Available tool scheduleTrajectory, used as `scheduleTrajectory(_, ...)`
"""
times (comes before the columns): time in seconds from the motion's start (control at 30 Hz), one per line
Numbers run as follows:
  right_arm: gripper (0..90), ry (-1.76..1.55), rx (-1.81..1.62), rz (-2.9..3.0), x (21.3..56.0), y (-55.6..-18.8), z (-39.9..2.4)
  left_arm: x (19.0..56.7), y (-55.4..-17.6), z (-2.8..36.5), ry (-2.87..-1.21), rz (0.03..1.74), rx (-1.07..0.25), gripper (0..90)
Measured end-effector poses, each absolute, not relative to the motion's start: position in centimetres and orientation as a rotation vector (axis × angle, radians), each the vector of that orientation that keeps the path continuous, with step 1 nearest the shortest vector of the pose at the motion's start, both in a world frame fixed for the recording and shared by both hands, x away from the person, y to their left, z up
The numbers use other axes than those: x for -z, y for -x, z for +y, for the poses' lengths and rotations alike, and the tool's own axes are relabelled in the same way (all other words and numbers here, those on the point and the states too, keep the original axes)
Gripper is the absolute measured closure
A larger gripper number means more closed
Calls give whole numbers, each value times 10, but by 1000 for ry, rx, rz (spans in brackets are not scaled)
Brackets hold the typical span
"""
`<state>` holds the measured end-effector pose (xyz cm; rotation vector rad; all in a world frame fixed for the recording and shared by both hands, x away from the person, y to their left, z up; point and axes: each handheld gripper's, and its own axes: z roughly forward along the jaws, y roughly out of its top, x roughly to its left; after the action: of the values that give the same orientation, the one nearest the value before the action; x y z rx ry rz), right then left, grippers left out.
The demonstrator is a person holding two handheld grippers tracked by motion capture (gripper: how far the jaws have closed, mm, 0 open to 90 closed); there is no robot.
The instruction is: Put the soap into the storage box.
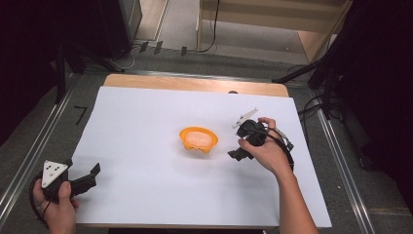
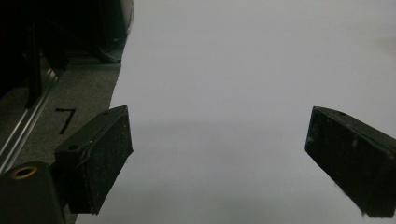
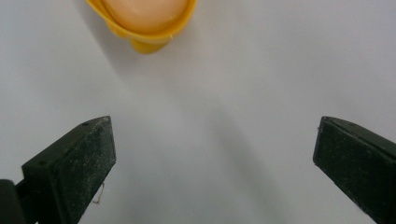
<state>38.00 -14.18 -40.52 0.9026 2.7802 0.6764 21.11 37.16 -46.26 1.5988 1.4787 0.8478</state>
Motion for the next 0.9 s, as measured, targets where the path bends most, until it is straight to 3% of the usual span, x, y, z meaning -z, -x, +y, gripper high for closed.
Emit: scheduleTrajectory(0.9, 0, -1107, -840, 2610, 436, -333, -219, 463, -211, 371, -1598, 1475, -856, 78)
